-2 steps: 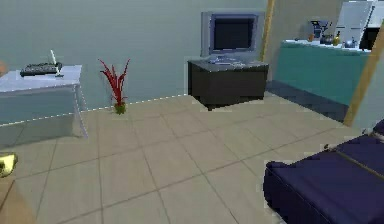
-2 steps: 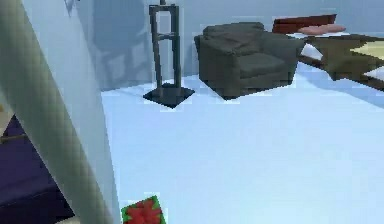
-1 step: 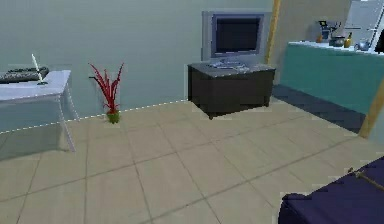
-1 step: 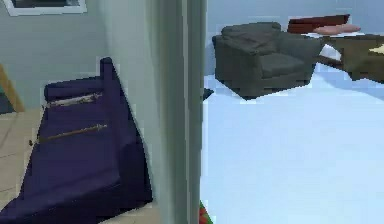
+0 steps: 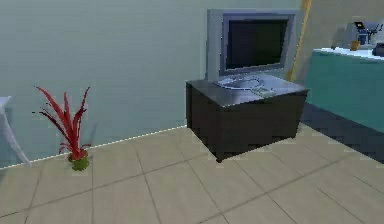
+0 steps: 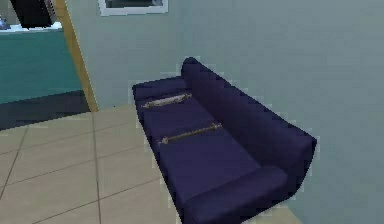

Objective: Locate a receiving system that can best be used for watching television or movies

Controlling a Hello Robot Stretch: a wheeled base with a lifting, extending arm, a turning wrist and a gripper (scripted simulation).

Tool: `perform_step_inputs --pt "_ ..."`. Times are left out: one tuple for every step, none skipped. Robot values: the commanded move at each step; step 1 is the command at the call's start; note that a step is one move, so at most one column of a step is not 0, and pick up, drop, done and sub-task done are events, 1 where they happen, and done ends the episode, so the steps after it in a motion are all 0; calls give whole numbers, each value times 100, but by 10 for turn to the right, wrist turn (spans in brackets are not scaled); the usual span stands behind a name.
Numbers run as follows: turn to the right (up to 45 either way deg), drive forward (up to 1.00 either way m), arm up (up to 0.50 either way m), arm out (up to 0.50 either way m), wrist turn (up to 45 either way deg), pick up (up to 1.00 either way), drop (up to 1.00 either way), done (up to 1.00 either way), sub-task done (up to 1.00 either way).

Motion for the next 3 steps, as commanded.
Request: perform_step_inputs --pt "-30 0 0 0 0 0 0 0 0" --pt "0 100 0 0 0 0 0 0 0" --pt "-60 0 0 0 0 0 0 0 0"
